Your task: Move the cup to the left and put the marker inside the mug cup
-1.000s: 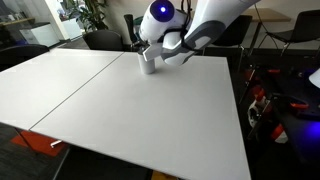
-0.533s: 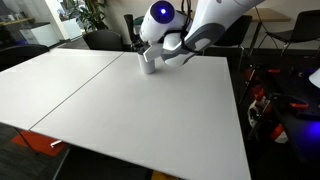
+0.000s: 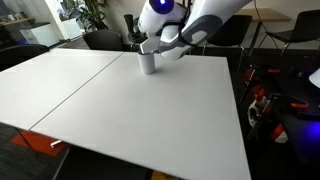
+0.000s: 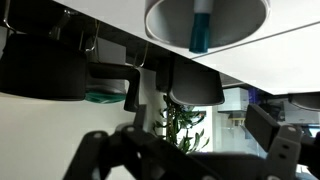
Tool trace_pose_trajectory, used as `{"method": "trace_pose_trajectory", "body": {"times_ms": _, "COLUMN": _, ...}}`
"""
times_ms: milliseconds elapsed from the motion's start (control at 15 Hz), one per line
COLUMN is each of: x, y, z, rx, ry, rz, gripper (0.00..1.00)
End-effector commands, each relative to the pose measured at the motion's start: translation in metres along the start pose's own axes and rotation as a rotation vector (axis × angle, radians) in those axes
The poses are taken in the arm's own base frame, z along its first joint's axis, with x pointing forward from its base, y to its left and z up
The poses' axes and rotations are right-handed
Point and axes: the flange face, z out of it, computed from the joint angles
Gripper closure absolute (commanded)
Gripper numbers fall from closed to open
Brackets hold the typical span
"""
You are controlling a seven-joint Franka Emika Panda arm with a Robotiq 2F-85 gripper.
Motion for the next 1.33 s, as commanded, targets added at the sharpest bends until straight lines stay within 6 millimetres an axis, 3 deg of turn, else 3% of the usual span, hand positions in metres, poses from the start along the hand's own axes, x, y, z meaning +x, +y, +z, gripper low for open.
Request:
{"method": "trace_pose_trajectory", "body": {"times_ms": 0, "x": 0.026, "y": 0.005, "z": -0.018, "rx": 0.022, "ry": 0.001, "rz": 0.061, "gripper": 0.0}}
{"method": "trace_pose_trajectory", "body": {"times_ms": 467, "x": 0.058, "y": 0.008, "z": -0.054, "rx": 0.127, "ry": -0.117, "rz": 0.09, "gripper": 0.0}}
{"method": "trace_pose_trajectory", "body": {"times_ms": 800, "x": 0.067, "y": 0.005, "z": -0.085, "rx": 0.234, "ry": -0.273, "rz": 0.023, "gripper": 0.0}}
{"method": "trace_pose_trajectory", "body": {"times_ms": 1267, "x": 0.081, "y": 0.038, "z": -0.117, "rx": 0.319, "ry": -0.456, "rz": -0.103, "gripper": 0.0}}
